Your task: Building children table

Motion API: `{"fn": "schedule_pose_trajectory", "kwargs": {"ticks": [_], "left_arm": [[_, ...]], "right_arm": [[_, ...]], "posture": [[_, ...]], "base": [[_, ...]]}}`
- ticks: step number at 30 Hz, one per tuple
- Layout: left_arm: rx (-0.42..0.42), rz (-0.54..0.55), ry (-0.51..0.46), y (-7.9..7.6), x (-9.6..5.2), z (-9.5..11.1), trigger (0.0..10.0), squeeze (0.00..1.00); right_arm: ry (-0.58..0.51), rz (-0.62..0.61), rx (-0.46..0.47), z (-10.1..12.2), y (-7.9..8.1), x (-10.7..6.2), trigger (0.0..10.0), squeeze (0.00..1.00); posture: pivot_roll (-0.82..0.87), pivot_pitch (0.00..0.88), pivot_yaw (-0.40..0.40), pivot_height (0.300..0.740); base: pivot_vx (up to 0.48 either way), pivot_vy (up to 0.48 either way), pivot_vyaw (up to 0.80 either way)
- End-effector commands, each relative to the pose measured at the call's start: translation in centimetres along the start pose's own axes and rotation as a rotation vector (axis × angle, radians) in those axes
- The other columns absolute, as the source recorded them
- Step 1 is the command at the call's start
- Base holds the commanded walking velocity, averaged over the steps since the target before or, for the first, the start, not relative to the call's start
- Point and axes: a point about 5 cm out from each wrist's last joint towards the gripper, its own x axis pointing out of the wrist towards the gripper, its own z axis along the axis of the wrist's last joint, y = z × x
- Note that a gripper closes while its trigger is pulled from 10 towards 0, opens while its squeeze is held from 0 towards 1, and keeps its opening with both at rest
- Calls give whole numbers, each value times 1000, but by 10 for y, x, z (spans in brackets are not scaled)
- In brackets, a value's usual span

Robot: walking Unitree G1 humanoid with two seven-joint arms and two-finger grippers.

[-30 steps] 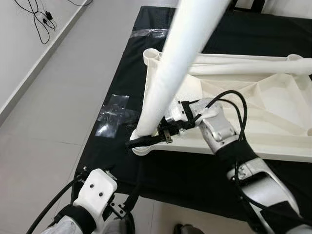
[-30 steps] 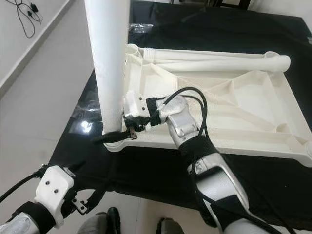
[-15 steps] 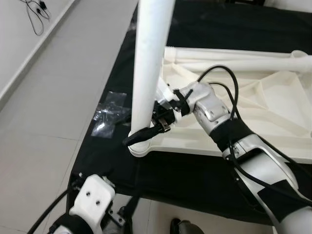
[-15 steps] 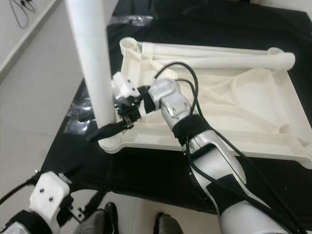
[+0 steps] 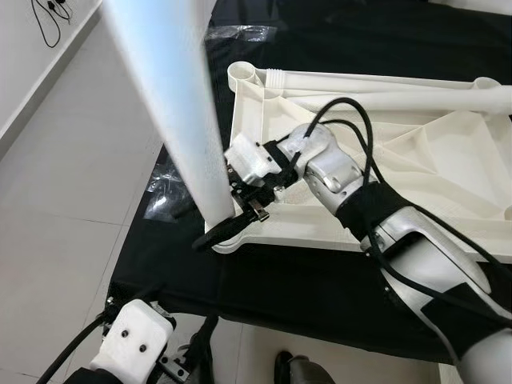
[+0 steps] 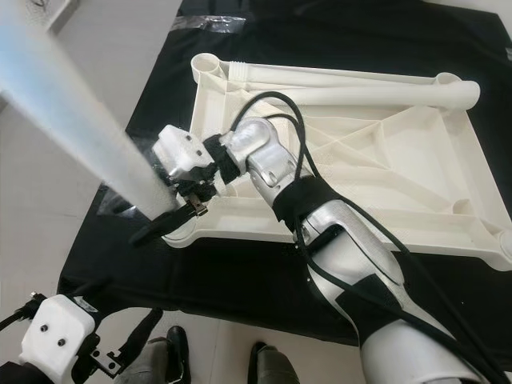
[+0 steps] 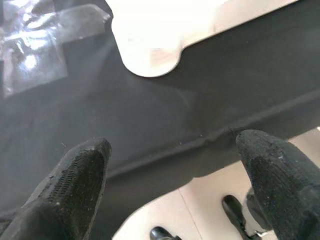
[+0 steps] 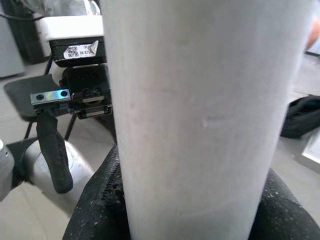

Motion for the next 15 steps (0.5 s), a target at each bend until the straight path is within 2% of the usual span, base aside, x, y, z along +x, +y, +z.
{"fn": "schedule_pose_trajectory", "kwargs": {"ticks": [1, 3, 5, 9, 11, 15], "left_arm": [[-20, -12, 6, -2, -3, -1, 10000, 0], [-28, -11, 4, -3, -4, -1, 10000, 0], [-46, -8, -1, -5, -5, -1, 10000, 0], [-48, -6, -2, -5, -4, -1, 10000, 0], [-48, -3, -1, -5, -3, -1, 10000, 0], [-52, 0, -1, -5, -1, 0, 10000, 0]], "right_arm": [[73, 53, 123, -30, 15, 6, 10000, 0], [77, 60, 127, -27, 12, 7, 10000, 0], [42, 24, 132, -21, 1, 8, 10000, 0], [17, 2, 135, -20, -1, 8, 10000, 0], [-44, -50, 141, -19, -6, 5, 10000, 0], [-94, -104, 153, -21, -7, 0, 10000, 0]], "posture": [[188, 383, -83, 740], [187, 384, -87, 740], [185, 391, -97, 740], [182, 391, -99, 740], [176, 385, -101, 740], [158, 374, -102, 740]], "base": [[0, 0, 0], [0, 0, 0], [0, 0, 0], [0, 0, 0], [0, 0, 0], [0, 0, 0]]}}
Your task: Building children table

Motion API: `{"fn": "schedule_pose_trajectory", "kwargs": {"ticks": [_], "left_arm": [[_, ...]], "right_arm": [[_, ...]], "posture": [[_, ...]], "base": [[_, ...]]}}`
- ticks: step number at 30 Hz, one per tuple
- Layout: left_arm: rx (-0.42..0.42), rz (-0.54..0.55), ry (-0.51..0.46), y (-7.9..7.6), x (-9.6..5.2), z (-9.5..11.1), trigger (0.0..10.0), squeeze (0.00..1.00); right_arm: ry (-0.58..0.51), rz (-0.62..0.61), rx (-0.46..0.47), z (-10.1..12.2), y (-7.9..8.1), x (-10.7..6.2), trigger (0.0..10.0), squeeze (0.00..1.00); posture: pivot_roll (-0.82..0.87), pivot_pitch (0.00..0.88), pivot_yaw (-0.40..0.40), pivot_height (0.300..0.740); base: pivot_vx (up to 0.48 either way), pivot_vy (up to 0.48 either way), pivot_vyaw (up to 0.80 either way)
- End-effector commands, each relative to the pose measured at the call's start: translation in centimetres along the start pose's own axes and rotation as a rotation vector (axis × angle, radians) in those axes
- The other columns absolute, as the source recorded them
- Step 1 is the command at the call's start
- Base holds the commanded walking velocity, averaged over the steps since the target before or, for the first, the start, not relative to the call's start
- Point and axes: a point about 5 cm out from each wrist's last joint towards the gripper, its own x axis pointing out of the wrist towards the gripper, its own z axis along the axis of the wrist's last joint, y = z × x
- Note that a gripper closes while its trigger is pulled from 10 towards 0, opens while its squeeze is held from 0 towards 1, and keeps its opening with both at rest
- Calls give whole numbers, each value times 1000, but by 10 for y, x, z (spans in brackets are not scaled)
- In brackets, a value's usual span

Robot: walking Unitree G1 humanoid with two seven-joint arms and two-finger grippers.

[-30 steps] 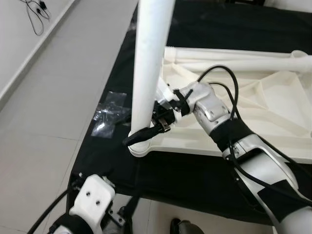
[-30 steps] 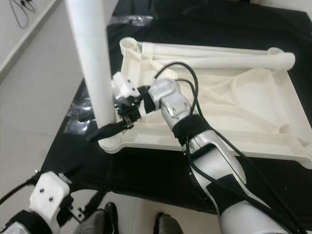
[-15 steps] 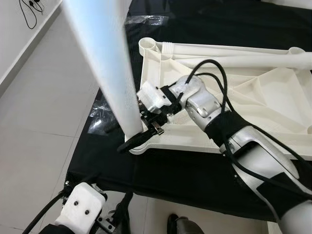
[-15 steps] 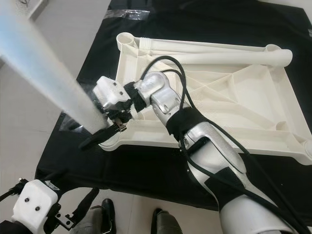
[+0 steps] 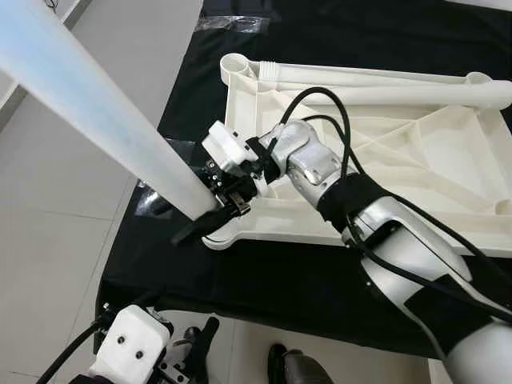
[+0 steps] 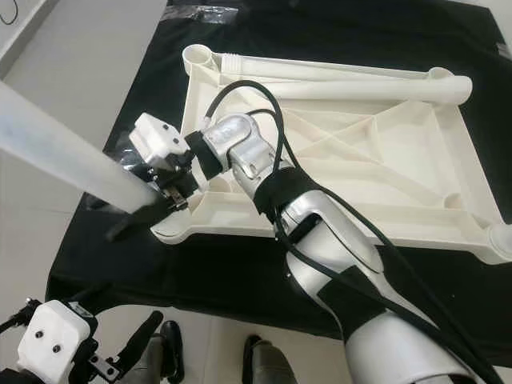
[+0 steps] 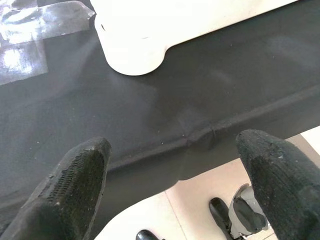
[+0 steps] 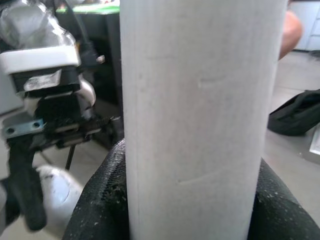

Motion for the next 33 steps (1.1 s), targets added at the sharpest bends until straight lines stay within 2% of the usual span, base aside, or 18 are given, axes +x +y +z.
{"fn": "schedule_pose_trajectory", "kwargs": {"ticks": [1, 4, 8, 10, 18, 22, 29, 33], "left_arm": [[-20, -4, 22, -3, 1, -2, 10000, 0], [-23, -6, 18, -2, 4, -2, 10000, 0], [-23, -7, 13, -1, 7, -3, 10000, 0], [-21, -9, 6, 0, 11, -5, 10000, 0], [-13, -14, -4, 3, 20, -7, 10000, 0], [0, -17, -6, 5, 24, -7, 10000, 0], [16, -23, -10, 7, 27, -7, 10000, 0], [33, -39, -10, 9, 30, -8, 10000, 0]], "right_arm": [[9, -59, 67, -21, 7, -13, 10000, 0], [-27, -140, 71, -26, 10, -25, 10000, 0], [-56, -216, 68, -26, 9, -31, 10000, 0], [-120, -316, 58, -24, 8, -40, 10000, 0], [-189, -440, 27, -26, 10, -47, 10000, 0], [-187, -564, 7, -36, 16, -46, 10000, 0], [-178, -669, -10, -42, 23, -46, 10000, 0], [-124, -823, -40, -47, 25, -46, 10000, 0]], "posture": [[148, 369, -100, 740], [134, 358, -98, 740], [120, 346, -94, 740], [103, 331, -89, 740], [89, 310, -81, 740], [86, 299, -74, 740], [81, 295, -64, 740], [77, 288, -52, 740]], "base": [[0, 0, 0], [0, 0, 0], [0, 0, 0], [0, 0, 0], [0, 0, 0], [0, 0, 0], [0, 0, 0], [0, 0, 0]]}}
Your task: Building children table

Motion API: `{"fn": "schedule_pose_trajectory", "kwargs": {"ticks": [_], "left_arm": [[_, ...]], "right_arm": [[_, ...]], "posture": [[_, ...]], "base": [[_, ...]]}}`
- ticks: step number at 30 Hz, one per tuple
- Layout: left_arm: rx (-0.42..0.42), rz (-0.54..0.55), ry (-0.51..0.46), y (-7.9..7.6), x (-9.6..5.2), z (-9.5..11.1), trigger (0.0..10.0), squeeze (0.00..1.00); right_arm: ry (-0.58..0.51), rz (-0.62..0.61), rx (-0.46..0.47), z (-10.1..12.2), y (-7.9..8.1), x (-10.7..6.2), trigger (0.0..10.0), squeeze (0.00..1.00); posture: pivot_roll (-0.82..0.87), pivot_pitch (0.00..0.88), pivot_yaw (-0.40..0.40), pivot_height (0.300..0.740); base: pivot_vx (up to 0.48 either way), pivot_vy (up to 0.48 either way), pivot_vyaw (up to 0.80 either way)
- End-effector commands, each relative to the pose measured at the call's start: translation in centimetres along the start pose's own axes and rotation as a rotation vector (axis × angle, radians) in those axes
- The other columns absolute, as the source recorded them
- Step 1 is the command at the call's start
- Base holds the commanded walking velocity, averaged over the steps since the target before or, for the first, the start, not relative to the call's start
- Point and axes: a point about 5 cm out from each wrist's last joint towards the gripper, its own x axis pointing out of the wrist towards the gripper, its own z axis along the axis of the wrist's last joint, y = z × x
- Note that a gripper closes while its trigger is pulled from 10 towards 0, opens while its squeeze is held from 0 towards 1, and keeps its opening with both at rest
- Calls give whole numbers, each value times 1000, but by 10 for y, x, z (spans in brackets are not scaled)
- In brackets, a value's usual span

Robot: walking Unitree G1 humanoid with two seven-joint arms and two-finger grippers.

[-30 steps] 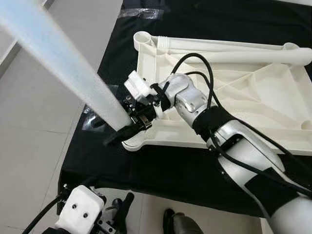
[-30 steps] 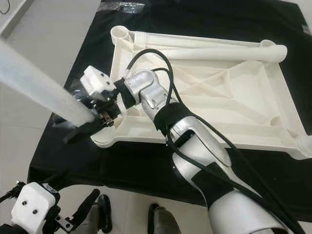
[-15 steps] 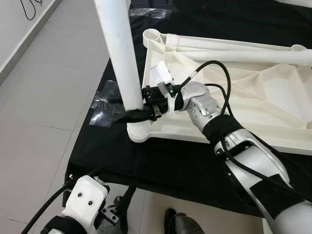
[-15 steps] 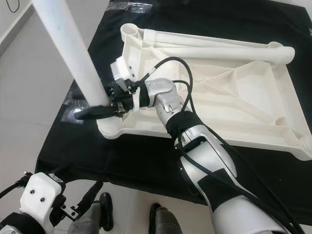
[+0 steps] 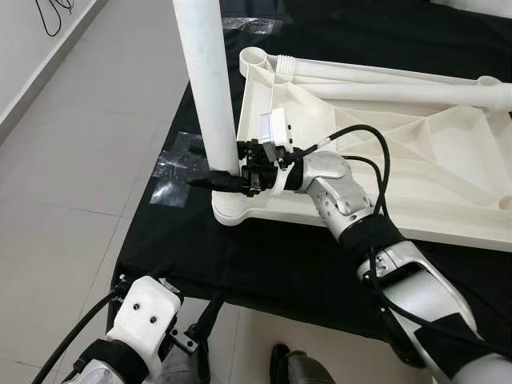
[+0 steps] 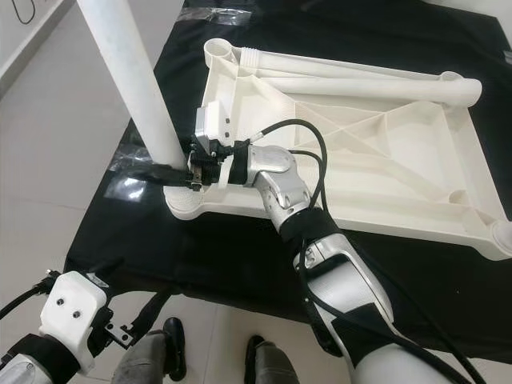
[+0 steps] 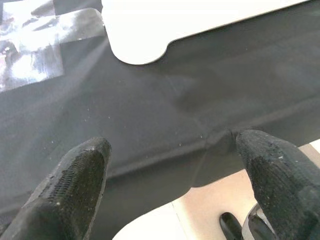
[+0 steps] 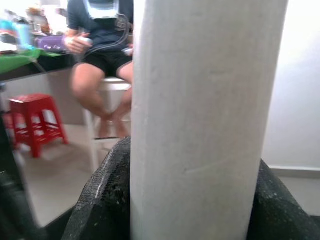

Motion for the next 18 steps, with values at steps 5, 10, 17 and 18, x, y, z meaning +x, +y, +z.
{"fn": "schedule_pose_trajectory", "kwargs": {"ticks": [5, 10, 17, 18], "left_arm": [[17, -27, 32, 0, -1, -5, 10000, 0], [20, -31, 35, 0, -1, -6, 10000, 0], [23, -35, 35, -1, -1, -6, 10000, 0], [22, -36, 35, -1, -1, -6, 10000, 0]], "right_arm": [[79, -169, -28, -20, 6, -15, 10000, 0], [87, -176, -17, -20, 7, -19, 10000, 0], [123, -178, -36, -20, -1, -26, 10000, 0], [146, -137, -56, -19, -2, -27, 10000, 0]], "posture": [[79, 284, -45, 740], [81, 282, -42, 740], [85, 281, -43, 740], [85, 281, -43, 740]], "base": [[0, 0, 0], [0, 0, 0], [0, 0, 0], [0, 0, 0]]}}
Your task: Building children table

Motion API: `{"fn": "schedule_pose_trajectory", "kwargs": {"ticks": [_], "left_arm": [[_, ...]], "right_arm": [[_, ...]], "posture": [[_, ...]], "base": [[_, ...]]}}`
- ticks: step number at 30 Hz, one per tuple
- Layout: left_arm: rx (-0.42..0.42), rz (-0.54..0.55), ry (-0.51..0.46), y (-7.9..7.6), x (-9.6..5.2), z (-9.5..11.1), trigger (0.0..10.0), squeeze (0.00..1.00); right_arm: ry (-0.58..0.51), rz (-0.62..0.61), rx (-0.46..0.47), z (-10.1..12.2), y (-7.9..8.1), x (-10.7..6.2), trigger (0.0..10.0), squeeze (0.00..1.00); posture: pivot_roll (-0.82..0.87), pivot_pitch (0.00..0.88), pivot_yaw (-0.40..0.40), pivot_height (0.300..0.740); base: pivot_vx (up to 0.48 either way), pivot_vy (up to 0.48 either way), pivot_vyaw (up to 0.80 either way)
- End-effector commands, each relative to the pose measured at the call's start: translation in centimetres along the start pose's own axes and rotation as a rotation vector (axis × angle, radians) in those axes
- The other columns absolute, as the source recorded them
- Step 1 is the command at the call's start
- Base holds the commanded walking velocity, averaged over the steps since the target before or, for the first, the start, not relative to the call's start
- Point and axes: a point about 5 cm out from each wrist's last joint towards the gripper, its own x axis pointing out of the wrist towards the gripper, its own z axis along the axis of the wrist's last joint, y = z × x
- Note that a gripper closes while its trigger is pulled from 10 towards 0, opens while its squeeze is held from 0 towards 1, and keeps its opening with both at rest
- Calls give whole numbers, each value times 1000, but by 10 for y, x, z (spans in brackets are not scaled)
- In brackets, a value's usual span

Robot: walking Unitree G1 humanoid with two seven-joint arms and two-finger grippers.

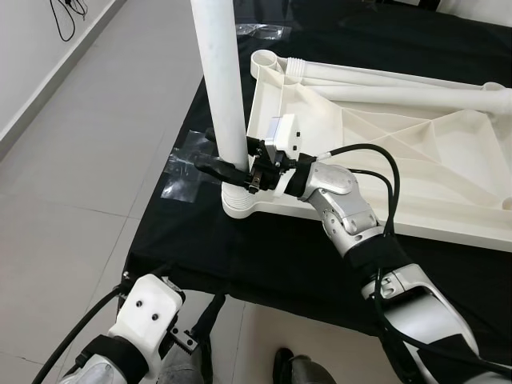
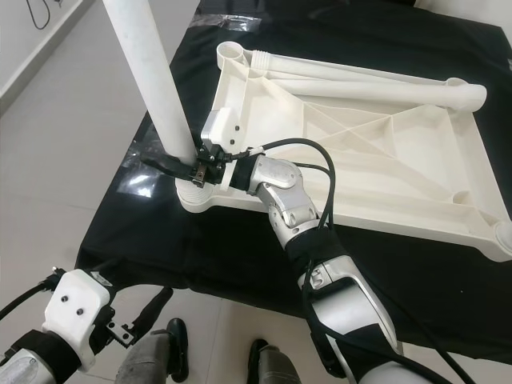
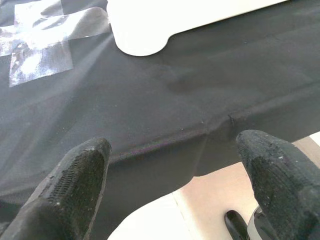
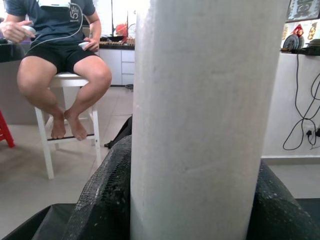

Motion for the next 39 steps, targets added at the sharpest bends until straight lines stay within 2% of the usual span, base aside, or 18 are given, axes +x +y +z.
{"fn": "schedule_pose_trajectory", "kwargs": {"ticks": [1, 5, 7, 10, 13, 15, 18, 21, 23, 24, 25, 26, 27, 28, 29, 31, 33, 39], "left_arm": [[7, -17, 34, -2, -2, -6, 10000, 0], [5, -20, 33, -2, -1, -5, 10000, 0], [2, -26, 33, -3, -1, -6, 10000, 0], [2, -27, 33, -3, -1, -6, 10000, 0], [1, -35, 34, -3, 0, -6, 10000, 0], [1, -36, 34, -3, 0, -6, 10000, 0], [1, -36, 34, -3, 0, -6, 10000, 0], [0, -37, 35, -3, -1, -7, 10000, 0], [-1, -36, 35, -4, -1, -7, 10000, 0], [-1, -34, 35, -4, -1, -7, 10000, 0], [-1, -34, 35, -4, -1, -7, 10000, 0], [-2, -32, 34, -4, -1, -7, 10000, 0], [-2, -32, 34, -4, -1, -7, 10000, 0], [-3, -30, 34, -4, -1, -7, 10000, 0], [-3, -30, 34, -4, -1, -7, 10000, 0], [-4, -28, 33, -4, -1, -6, 10000, 0], [-6, -27, 32, -3, -1, -6, 10000, 0], [-7, -25, 32, -3, -1, -6, 10000, 0]], "right_arm": [[116, 5, -32, -16, -3, -18, 10000, 0], [151, 115, -54, -12, 0, -19, 10000, 0], [172, 238, -66, -7, 1, -19, 10000, 0], [178, 262, -70, -5, 1, -19, 10000, 0], [354, 494, -223, -3, 0, -13, 10000, 0], [392, 537, -264, -3, 0, -12, 10000, 0], [392, 537, -264, -3, 0, -12, 10000, 0], [381, 554, -301, 5, -3, 1, 10000, 0], [341, 550, -282, 9, -3, 7, 10000, 0], [287, 531, -232, 12, -4, 13, 10000, 0], [287, 531, -232, 12, -4, 13, 10000, 0], [240, 516, -163, 13, -5, 15, 10000, 0], [240, 516, -163, 13, -5, 15, 10000, 0], [191, 478, -71, 13, -6, 17, 10000, 0], [191, 478, -71, 13, -6, 17, 10000, 0], [134, 425, 63, 11, -9, 18, 10000, 0], [87, 378, 134, 10, -11, 20, 10000, 0], [31, 285, 191, 6, -13, 23, 10000, 0]], "posture": [[85, 281, -43, 740], [84, 280, -42, 740], [85, 278, -39, 740], [85, 278, -39, 740], [83, 275, -34, 740], [80, 271, -35, 740], [80, 271, -35, 740], [82, 268, -46, 740], [82, 268, -46, 740], [85, 268, -47, 740], [85, 268, -47, 740], [86, 270, -49, 740], [86, 270, -49, 740], [86, 272, -50, 740], [86, 272, -50, 740], [84, 275, -52, 740], [83, 277, -53, 740], [81, 281, -53, 740]], "base": [[0, 0, 0], [0, 0, 0], [0, 0, 0], [0, 0, 0], [0, 0, 0], [0, 0, 0], [0, 0, 0], [0, 0, 0], [0, 0, 0], [0, 0, 0], [0, 0, 0], [0, 0, 0], [0, 0, 0], [0, 0, 0], [0, 0, 0], [0, 0, 0], [0, 0, 0], [0, 0, 0]]}}
